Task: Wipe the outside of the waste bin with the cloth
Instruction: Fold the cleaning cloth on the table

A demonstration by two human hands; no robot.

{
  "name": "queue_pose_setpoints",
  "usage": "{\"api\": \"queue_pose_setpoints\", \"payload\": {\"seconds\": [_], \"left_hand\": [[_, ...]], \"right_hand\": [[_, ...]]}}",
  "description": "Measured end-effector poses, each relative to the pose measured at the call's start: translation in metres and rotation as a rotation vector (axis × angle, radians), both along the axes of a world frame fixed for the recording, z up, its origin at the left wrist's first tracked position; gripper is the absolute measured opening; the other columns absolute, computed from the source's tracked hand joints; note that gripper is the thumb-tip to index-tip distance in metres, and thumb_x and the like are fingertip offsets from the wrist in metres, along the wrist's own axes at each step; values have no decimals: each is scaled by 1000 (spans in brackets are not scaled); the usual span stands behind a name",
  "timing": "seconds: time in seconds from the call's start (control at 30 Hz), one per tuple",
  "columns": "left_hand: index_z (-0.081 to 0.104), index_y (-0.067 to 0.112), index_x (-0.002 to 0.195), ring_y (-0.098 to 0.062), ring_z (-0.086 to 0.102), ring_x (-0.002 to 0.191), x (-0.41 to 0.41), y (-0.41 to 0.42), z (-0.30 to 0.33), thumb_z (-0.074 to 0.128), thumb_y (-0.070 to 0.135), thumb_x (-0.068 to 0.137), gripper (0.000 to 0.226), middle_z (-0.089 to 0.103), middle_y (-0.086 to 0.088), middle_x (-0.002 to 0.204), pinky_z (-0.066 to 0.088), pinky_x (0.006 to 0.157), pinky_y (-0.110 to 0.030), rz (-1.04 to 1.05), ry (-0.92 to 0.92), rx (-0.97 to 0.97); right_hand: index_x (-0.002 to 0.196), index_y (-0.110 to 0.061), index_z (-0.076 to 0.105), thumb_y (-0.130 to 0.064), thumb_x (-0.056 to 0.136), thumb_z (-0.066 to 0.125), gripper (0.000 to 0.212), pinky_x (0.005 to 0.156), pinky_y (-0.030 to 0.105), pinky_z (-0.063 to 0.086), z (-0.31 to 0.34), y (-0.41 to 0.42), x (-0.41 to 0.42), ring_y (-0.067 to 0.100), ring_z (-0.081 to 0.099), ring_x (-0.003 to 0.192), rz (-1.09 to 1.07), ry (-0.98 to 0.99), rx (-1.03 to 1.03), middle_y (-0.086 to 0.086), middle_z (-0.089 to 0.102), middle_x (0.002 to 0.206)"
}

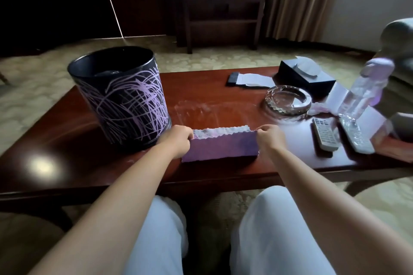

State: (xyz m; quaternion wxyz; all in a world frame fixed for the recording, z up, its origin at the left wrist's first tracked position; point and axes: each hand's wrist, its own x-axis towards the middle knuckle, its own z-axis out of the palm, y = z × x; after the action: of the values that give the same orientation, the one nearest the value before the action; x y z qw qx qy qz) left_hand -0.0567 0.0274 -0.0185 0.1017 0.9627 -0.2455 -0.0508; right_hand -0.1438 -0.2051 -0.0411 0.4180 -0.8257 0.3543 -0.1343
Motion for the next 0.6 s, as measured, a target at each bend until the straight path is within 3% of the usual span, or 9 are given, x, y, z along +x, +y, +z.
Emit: {"api": "queue_pose_setpoints", "payload": {"seconds": [0.13,0.23,0.3,0.6], "left_hand": [[69,24,94,-25,60,94,24,-3,-14,46,3,82,33,67,-4,106,50,79,-33,57,-28,-175],[70,19,94,-26,59,96,38,-8,-19,47,2,82,32,67,-4,105,49,83,-35,61,-71,-210],[70,17,96,-27,58,98,48,-12,-22,46,2,83,31,66,-5,107,48,84,-36,43,-102,-213],[68,4,94,-35,58,91,73,-27,-38,48,-3,83,24,63,-16,98,48,77,-41,-28,-287,-248]], "right_hand": [[78,-20,70,-8,80,46,27,71,28,50,-7,-9,24,23,63,81,-6,-73,67,4,68,80],[63,-22,67,-4,75,47,29,71,35,54,-15,-15,44,25,65,74,-35,-110,168,2,68,66],[57,-25,66,-5,73,49,31,74,37,55,-21,-19,56,25,66,76,-43,-115,186,2,70,71],[55,-26,68,-18,58,42,27,59,28,39,-34,-31,84,12,48,58,-10,-190,254,-10,55,55]]}}
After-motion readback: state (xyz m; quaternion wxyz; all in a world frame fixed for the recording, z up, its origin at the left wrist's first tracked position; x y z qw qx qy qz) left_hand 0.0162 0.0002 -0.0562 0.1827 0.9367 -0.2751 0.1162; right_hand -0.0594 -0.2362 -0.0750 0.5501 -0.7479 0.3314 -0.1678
